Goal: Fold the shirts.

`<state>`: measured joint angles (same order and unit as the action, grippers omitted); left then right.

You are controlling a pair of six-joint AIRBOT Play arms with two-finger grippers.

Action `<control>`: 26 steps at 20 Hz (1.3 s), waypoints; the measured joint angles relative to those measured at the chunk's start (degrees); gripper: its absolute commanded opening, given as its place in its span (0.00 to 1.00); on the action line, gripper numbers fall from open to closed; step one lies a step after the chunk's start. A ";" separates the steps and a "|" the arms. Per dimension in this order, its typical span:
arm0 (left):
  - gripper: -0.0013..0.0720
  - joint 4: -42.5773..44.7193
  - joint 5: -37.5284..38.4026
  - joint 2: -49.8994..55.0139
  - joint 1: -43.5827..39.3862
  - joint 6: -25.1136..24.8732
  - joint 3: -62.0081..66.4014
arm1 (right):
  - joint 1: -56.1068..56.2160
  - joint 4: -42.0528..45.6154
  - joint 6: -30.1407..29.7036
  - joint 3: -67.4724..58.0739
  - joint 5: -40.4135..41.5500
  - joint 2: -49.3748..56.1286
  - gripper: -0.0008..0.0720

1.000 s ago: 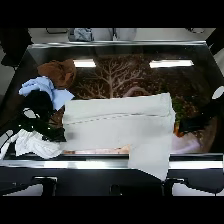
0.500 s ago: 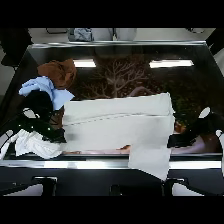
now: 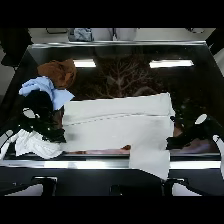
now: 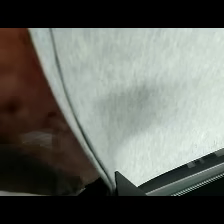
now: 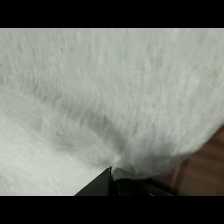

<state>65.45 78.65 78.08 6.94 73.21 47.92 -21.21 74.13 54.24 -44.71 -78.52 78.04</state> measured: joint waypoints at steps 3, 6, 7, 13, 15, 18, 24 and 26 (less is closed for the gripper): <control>0.06 -0.02 -0.02 -3.23 0.13 -1.03 2.34 | -0.04 -0.55 -1.53 -3.06 -0.52 -3.74 0.08; 0.06 -0.09 -0.07 -6.51 0.15 0.11 6.16 | 0.35 -2.82 -1.77 -9.60 -0.37 -6.56 0.07; 0.06 -0.04 -0.57 -6.97 0.17 0.92 7.78 | 1.01 -3.58 -1.70 -12.26 0.11 -6.67 0.07; 0.06 -0.04 -5.22 1.62 0.33 5.35 21.73 | 6.80 -5.84 3.30 -34.21 8.92 5.53 0.07; 0.06 -0.20 -5.75 7.45 0.59 6.95 27.87 | 7.54 -6.75 5.18 -41.83 10.40 12.24 0.08; 0.06 -1.68 -6.27 16.65 0.81 8.85 36.72 | 7.98 -8.63 7.02 -50.03 13.22 20.74 0.08; 0.79 -7.15 -6.93 29.57 0.83 11.52 44.24 | 8.20 -14.10 8.20 -54.58 17.81 30.29 0.30; 1.00 -8.87 -6.32 31.06 1.05 12.37 45.38 | 8.09 -14.93 7.91 -55.25 17.42 30.88 0.97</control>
<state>56.58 72.34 109.14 7.99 85.58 93.30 -13.13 59.20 62.15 -99.96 -61.10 108.92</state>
